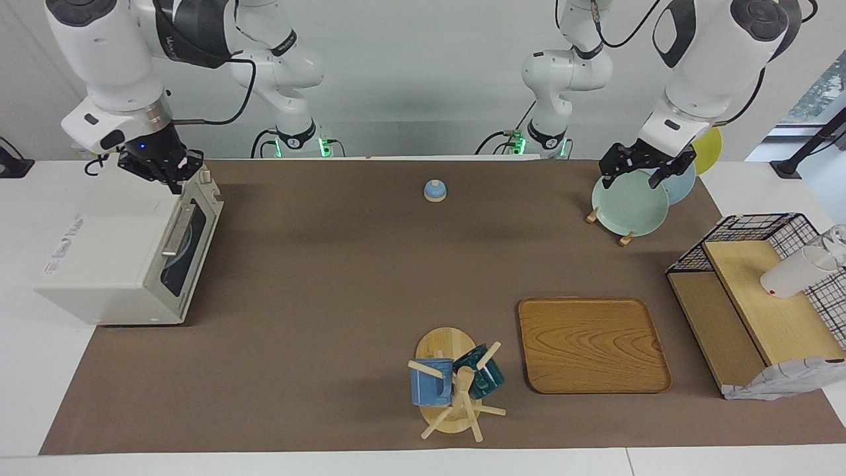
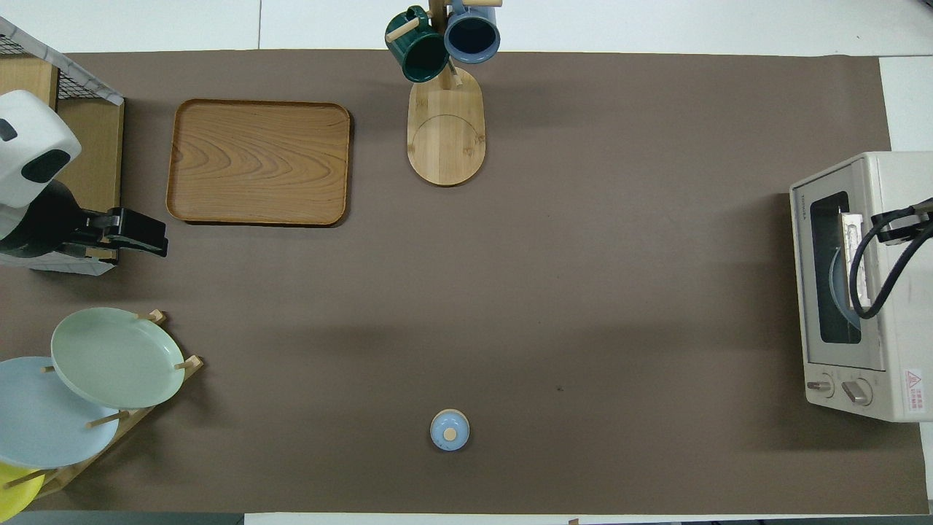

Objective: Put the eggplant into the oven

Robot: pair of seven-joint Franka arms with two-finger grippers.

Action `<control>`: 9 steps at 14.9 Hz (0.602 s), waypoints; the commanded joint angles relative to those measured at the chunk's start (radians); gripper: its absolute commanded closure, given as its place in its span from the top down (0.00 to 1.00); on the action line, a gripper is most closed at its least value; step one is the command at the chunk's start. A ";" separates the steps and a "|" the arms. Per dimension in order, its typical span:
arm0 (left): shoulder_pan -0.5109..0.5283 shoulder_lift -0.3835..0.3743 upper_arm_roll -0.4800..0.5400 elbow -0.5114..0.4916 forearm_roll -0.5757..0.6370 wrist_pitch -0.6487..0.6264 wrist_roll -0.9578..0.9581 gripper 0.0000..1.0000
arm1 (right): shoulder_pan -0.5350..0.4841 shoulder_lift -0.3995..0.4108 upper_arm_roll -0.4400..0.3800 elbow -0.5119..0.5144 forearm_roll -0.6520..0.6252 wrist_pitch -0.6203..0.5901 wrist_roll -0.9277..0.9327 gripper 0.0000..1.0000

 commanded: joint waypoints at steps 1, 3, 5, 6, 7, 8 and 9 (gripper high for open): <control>0.017 -0.013 -0.008 -0.014 -0.013 0.014 0.006 1.00 | -0.020 0.050 -0.003 0.036 0.082 -0.046 0.034 0.08; 0.017 -0.013 -0.008 -0.014 -0.011 0.014 0.006 1.00 | -0.023 0.048 -0.003 0.033 0.090 -0.055 0.035 0.99; 0.017 -0.013 -0.008 -0.014 -0.011 0.014 0.006 1.00 | -0.010 0.041 -0.006 0.038 0.084 -0.072 0.037 1.00; 0.017 -0.013 -0.008 -0.014 -0.011 0.014 0.006 1.00 | -0.006 0.041 -0.006 0.044 0.076 -0.094 0.040 1.00; 0.017 -0.013 -0.008 -0.014 -0.011 0.014 0.006 1.00 | 0.002 0.042 -0.006 0.050 0.072 -0.095 0.043 1.00; 0.017 -0.013 -0.008 -0.014 -0.011 0.014 0.006 1.00 | 0.005 0.047 -0.006 0.060 0.070 -0.094 0.044 1.00; 0.017 -0.013 -0.008 -0.014 -0.011 0.014 0.006 1.00 | 0.002 0.048 -0.004 0.064 0.075 -0.089 0.045 1.00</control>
